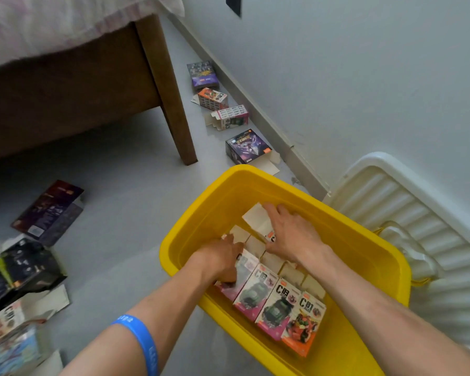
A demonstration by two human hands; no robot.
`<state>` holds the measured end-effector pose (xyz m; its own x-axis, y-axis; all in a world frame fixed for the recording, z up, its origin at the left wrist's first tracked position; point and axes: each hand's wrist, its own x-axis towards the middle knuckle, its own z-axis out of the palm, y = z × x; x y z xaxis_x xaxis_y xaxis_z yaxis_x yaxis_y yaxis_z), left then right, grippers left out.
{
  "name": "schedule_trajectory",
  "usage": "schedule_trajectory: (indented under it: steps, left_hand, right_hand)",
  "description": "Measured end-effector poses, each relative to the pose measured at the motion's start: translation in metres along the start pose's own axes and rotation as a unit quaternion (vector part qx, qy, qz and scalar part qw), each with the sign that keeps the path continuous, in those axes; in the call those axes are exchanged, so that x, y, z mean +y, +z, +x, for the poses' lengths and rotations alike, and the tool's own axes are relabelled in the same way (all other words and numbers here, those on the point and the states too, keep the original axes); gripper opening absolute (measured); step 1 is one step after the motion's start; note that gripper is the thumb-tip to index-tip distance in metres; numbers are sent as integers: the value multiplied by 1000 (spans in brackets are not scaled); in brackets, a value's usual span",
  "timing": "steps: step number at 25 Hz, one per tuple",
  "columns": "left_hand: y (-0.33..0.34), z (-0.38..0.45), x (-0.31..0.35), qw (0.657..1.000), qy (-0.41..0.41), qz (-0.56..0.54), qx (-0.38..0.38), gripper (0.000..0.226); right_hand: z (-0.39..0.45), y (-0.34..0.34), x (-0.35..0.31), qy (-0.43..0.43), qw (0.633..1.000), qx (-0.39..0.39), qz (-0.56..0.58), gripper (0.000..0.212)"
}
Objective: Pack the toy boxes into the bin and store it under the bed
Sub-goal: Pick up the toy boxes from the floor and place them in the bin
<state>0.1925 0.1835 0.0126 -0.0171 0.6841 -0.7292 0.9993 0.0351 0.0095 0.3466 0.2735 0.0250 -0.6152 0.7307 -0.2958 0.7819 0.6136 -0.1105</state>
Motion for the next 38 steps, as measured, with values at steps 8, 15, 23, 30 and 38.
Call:
schedule_trajectory:
  steps: [8, 15, 23, 30, 38]
  left_hand:
    - [3, -9, -13, 998, 17, -60, 2, 66]
    - [-38, -42, -42, 995, 74, -22, 62, 50]
    - [-39, -63, -47, 992, 99, 13, 76, 49]
    - [-94, -111, -125, 971, 71, -10, 227, 33]
    - [41, -193, -305, 956, -168, -124, 207, 61]
  right_hand:
    - [25, 39, -24, -3, 996, 29, 85, 57]
    - [18, 46, -20, 20, 994, 56, 95, 40]
    - [8, 51, -31, 59, 989, 18, 137, 45]
    - [30, -44, -123, -76, 943, 262, 191, 17]
    - [80, -77, -268, -247, 969, -16, -9, 41]
